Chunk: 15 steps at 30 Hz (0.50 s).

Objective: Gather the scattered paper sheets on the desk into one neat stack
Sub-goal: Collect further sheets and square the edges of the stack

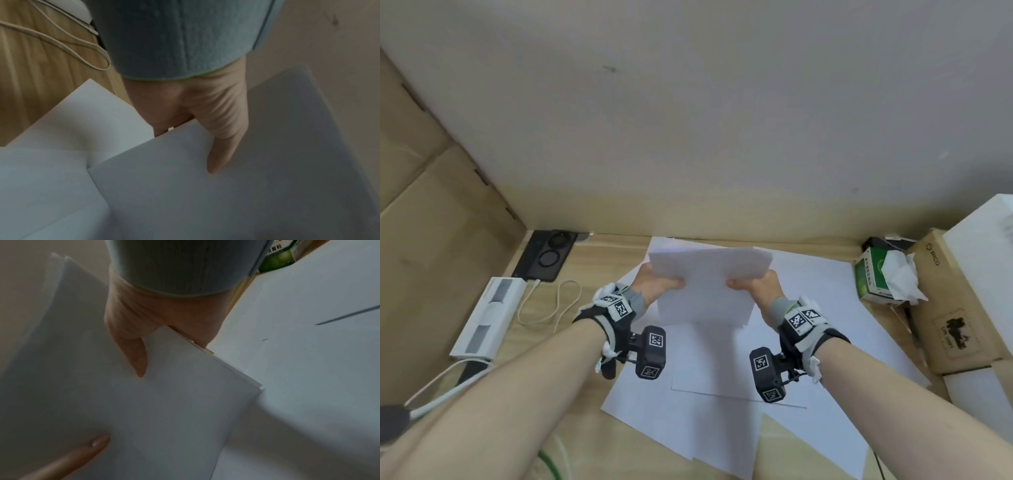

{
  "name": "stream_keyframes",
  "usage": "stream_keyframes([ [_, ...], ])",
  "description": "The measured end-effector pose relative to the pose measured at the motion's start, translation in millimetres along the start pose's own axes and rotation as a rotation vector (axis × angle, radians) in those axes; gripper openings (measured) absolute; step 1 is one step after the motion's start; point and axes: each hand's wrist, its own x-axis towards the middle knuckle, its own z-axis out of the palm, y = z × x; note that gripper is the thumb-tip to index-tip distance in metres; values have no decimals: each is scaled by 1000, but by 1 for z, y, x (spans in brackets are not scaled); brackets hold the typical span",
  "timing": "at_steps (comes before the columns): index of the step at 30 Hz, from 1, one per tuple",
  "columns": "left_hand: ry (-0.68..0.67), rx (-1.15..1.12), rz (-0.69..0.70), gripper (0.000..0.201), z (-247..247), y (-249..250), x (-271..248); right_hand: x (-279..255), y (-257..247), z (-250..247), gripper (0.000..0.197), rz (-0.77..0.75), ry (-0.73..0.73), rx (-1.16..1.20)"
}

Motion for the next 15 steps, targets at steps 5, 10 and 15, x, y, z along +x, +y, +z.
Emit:
stream_keyframes([
  [5, 11, -48, -6, 47, -1, 13, 4, 6, -14, 5, 31, 10, -7, 29],
  [10, 26, -20, -12, 44, -15, 10, 8, 11, -8, 11, 38, 0, -24, 25],
  [15, 27, 54, -117, 33, -19, -37, 19, 21, 36, 7, 32, 20, -12, -21],
])
